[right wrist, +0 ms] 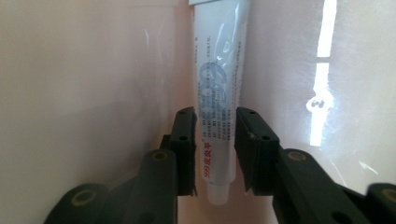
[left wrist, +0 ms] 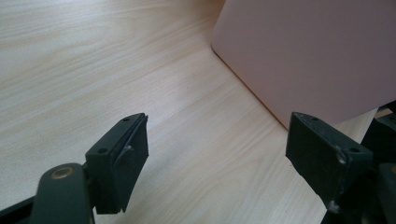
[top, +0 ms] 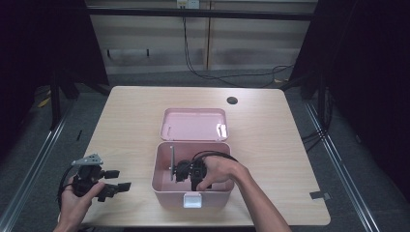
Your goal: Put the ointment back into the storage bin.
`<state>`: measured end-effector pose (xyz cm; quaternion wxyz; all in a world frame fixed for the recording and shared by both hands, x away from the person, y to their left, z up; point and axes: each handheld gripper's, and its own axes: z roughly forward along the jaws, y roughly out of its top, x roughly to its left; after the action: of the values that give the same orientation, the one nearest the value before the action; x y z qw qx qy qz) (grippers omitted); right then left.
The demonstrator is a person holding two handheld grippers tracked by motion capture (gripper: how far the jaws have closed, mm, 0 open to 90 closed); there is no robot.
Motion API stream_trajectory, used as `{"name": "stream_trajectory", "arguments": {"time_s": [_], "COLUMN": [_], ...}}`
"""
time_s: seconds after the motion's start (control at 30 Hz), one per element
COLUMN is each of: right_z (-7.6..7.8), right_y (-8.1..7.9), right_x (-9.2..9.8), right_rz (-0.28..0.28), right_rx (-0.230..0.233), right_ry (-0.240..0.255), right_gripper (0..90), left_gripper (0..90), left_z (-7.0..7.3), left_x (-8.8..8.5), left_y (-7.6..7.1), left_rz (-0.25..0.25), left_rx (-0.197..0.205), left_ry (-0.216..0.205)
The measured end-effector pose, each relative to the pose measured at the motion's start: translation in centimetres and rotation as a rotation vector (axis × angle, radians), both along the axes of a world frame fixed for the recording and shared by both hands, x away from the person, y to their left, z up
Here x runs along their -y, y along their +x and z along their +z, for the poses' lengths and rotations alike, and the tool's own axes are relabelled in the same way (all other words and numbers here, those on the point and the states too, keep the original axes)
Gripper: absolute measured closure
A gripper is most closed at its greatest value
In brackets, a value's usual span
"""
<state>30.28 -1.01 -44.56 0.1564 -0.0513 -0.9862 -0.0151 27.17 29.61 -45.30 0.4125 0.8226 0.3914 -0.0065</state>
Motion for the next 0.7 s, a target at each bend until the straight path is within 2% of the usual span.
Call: {"name": "stream_trajectory", "arguments": {"time_s": [0.07, 0.2, 0.27, 0.37, 0.47, 0.5, 0.53, 0.7], "right_z": [0.1, 0.3, 0.6, 0.9, 1.5, 1.6, 1.8, 2.5], "right_y": [0.0, 0.0, 0.0, -0.1, -0.2, -0.2, -0.2, -0.2], "right_x": [0.0, 0.0, 0.0, 0.2, 0.4, 0.5, 0.6, 1.3], "right_rz": [0.003, -0.008, 0.001, -0.009, -0.013, -0.01, -0.016, -0.038], "right_rx": [0.009, 0.017, 0.027, 0.04, 0.065, 0.057, 0.071, 0.079], "right_ry": [-0.011, 0.001, -0.012, 0.01, 0.007, 0.01, 0.012, 0.047], "right_gripper": [67.7, 64.8, 64.4, 63.8, 62.9, 62.5, 61.7, 61.3], "left_gripper": [21.0, 21.1, 21.0, 21.1, 21.1, 21.0, 21.1, 21.0], "left_z": [0.0, 0.0, 0.0, 0.0, 0.0, 0.0, 0.0, 0.0], "left_x": [0.0, 0.0, 0.0, 0.0, 0.0, 0.0, 0.0, 0.0], "left_y": [0.0, 0.0, 0.0, 0.0, 0.0, 0.0, 0.0, 0.0], "left_rz": [0.0, 0.0, 0.0, -0.001, -0.009, -0.009, -0.008, -0.003], "left_rx": [0.0, 0.0, 0.0, -0.002, -0.003, -0.003, -0.002, -0.002], "left_ry": [0.002, 0.002, 0.002, -0.001, 0.006, 0.006, 0.005, 0.006]}}
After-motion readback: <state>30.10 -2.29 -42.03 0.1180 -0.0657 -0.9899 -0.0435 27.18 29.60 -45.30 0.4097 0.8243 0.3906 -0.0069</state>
